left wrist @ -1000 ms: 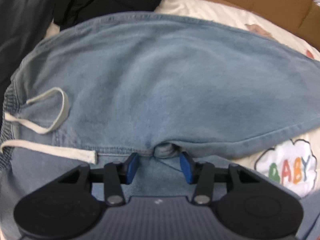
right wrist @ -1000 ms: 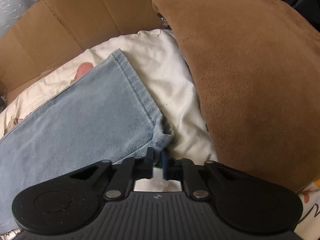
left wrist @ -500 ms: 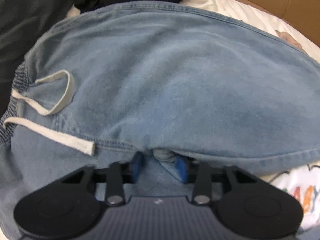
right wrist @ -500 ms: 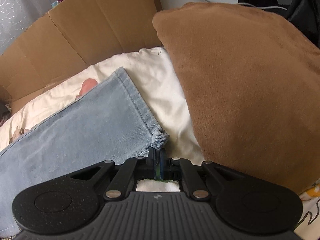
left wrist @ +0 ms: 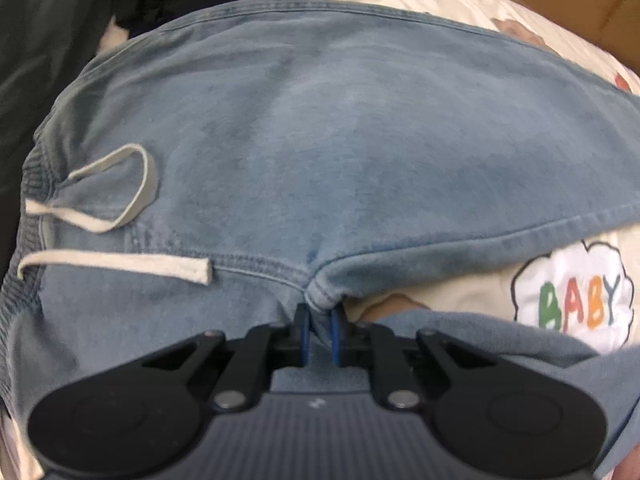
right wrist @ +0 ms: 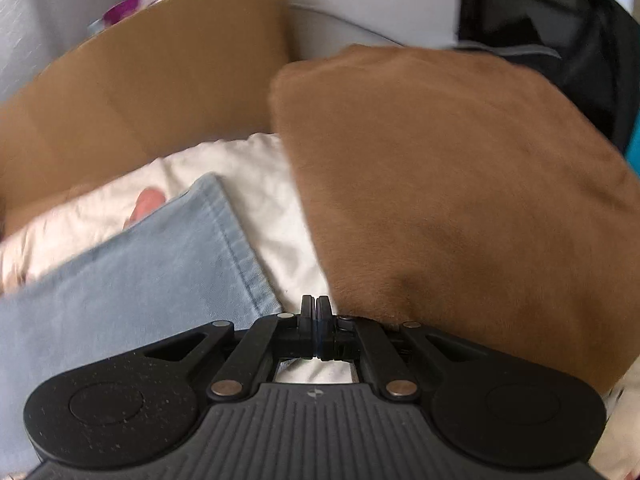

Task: Fold clothes

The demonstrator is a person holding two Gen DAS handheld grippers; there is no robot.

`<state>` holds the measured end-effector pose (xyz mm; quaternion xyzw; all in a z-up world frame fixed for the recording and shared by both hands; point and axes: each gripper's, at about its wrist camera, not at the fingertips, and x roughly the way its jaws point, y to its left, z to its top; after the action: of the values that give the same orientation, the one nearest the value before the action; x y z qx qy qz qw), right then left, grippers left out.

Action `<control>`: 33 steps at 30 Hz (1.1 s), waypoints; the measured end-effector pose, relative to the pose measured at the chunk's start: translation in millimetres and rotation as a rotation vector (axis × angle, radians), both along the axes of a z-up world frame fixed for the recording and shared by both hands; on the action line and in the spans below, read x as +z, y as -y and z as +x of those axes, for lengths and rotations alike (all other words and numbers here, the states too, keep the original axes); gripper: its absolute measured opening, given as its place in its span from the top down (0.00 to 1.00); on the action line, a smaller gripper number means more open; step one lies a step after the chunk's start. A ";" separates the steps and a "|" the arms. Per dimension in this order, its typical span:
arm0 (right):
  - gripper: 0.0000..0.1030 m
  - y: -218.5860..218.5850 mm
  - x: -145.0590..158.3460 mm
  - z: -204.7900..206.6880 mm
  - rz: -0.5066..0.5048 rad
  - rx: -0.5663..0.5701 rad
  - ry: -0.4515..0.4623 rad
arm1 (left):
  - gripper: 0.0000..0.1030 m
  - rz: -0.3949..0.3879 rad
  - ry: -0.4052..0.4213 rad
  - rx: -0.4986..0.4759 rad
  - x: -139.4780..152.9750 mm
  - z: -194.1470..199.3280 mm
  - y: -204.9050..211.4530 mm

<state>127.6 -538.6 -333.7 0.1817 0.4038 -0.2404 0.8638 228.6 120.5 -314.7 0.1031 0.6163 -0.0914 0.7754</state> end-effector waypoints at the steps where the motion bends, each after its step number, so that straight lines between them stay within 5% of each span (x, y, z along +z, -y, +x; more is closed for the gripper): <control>1: 1.00 -1.0 0.3 -0.1 0.013 0.004 0.007 | 0.88 -0.004 -0.001 -0.009 1.2 0.1 0.1; 12: 0.99 -19.5 0.1 7.6 0.040 0.044 0.039 | 0.83 -0.089 0.091 -0.024 44.5 9.1 -5.0; 27: 0.94 -49.5 -43.9 23.8 0.019 0.204 -0.136 | 0.84 -0.115 0.029 0.053 -36.3 27.6 10.9; 33: 0.93 -46.4 -39.5 26.2 0.031 0.191 -0.173 | 0.85 -0.120 -0.010 0.076 -36.6 40.8 10.7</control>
<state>153.9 -492.2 -373.1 0.1345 0.4959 -0.1656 0.8418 269.4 109.8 -351.3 0.0326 0.6171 -0.0991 0.7799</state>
